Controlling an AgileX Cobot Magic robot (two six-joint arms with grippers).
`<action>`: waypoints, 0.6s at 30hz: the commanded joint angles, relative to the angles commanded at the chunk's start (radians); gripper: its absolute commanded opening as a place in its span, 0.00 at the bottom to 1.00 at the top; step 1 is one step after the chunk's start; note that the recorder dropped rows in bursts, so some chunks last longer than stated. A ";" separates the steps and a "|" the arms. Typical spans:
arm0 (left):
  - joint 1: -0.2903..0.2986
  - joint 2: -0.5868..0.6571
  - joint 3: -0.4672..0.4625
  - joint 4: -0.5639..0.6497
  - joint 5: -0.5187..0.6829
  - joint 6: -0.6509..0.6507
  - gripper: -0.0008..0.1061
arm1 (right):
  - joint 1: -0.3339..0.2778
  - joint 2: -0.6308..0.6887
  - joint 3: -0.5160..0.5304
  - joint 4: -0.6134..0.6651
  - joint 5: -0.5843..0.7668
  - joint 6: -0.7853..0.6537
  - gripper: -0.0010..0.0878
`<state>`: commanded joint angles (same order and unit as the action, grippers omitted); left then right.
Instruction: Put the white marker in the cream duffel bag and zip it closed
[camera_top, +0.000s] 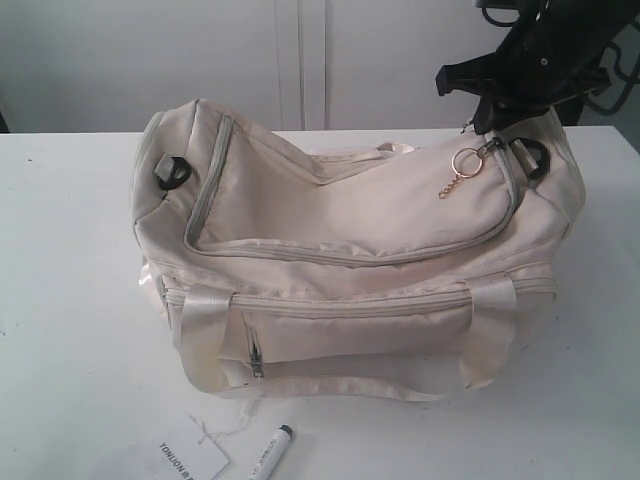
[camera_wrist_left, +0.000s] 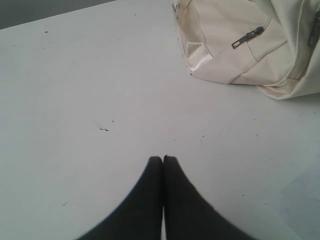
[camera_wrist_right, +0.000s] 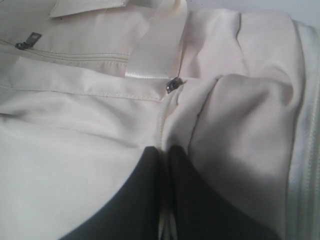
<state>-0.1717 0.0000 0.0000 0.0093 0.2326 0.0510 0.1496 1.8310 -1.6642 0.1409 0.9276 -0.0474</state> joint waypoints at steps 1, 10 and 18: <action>0.000 0.000 0.000 0.000 0.000 0.000 0.01 | 0.000 0.000 0.000 0.000 0.000 0.000 0.01; 0.000 0.000 0.000 0.000 -0.099 0.000 0.01 | 0.000 0.000 0.000 0.000 0.000 0.000 0.01; 0.000 0.000 0.000 0.000 -0.312 -0.002 0.01 | 0.000 0.000 0.000 0.000 0.000 0.000 0.01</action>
<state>-0.1717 0.0000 0.0000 0.0093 -0.0799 0.0486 0.1496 1.8310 -1.6642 0.1409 0.9276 -0.0474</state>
